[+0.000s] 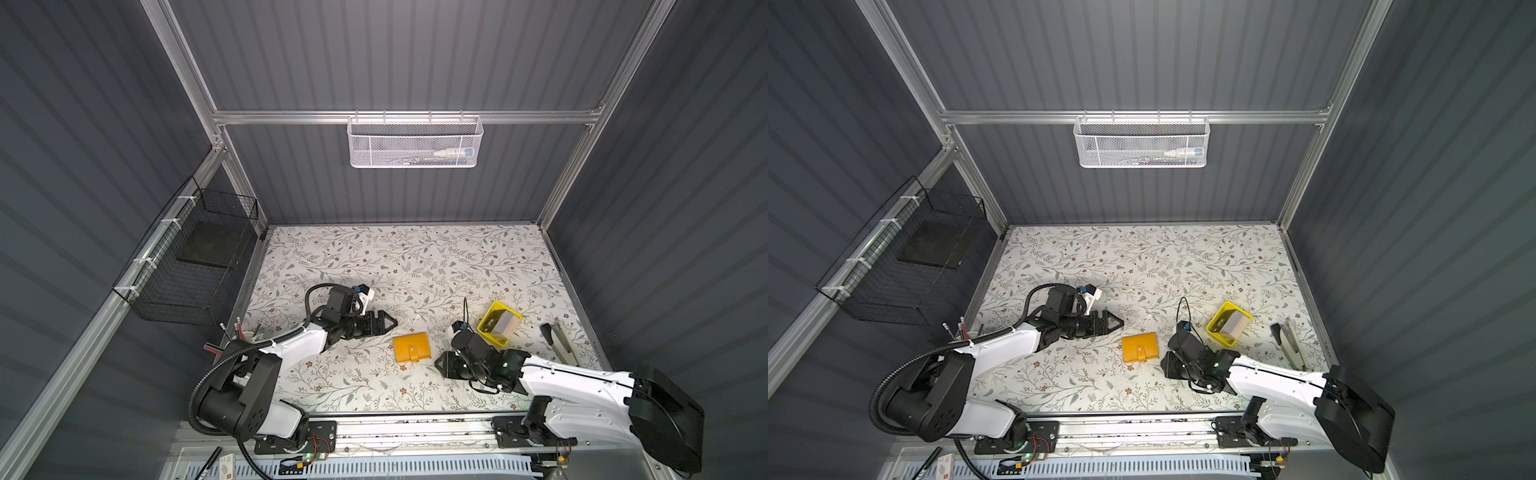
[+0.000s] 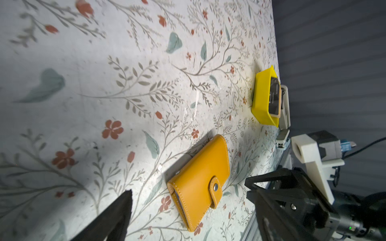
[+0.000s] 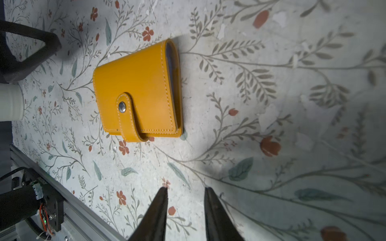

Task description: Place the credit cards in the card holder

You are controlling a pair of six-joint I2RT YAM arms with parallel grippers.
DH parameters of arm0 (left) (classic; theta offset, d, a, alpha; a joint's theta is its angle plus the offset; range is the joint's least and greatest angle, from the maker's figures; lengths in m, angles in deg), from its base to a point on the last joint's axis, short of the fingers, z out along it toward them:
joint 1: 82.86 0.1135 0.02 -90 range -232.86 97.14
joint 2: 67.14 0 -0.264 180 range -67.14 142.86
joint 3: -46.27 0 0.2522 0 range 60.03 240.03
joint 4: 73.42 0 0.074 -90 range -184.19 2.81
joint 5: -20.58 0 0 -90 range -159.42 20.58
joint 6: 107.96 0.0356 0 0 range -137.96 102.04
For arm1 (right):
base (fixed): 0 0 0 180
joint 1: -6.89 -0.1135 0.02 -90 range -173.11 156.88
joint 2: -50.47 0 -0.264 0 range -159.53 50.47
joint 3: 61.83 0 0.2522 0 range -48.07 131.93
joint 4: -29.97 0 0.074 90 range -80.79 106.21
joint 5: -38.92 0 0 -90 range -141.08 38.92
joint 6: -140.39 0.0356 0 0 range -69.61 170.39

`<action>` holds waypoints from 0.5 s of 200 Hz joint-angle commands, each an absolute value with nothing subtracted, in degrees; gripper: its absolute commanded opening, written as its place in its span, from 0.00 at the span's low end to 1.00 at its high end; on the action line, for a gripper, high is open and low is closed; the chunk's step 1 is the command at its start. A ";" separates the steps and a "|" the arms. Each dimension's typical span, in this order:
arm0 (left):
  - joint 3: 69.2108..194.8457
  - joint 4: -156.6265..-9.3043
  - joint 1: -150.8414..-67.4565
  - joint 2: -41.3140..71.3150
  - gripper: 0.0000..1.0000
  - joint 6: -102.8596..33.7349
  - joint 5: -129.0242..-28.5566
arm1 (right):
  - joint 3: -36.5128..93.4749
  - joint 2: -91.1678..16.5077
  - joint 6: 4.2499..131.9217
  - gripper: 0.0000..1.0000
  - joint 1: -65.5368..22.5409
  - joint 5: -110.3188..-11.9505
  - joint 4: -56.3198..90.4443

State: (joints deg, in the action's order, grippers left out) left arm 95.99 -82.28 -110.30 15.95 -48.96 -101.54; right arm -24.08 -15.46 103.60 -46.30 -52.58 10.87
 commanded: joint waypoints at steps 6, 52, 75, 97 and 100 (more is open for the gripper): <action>99.47 -84.66 -111.11 18.56 0.92 -46.87 -101.39 | -23.90 -18.02 105.41 0.33 -46.47 -54.30 14.52; 103.77 -87.81 -111.51 23.16 0.91 -45.46 -102.47 | -22.29 -24.15 106.20 0.31 -46.27 -55.67 18.07; 105.66 -89.71 -111.51 24.06 0.91 -44.28 -103.06 | -20.87 -27.23 107.18 0.26 -45.66 -54.91 18.85; 106.84 -90.14 -111.64 25.41 0.90 -44.04 -104.39 | -19.65 -29.55 108.55 0.21 -44.14 -53.66 18.89; 106.91 -90.29 -111.68 25.60 0.89 -44.06 -104.53 | -19.54 -29.90 108.64 0.21 -43.83 -53.62 18.98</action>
State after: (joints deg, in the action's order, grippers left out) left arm 104.74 -87.63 -111.28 23.90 -46.01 -102.17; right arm -21.18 -27.68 106.98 -45.54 -54.96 18.56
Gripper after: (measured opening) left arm 0.901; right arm 0.224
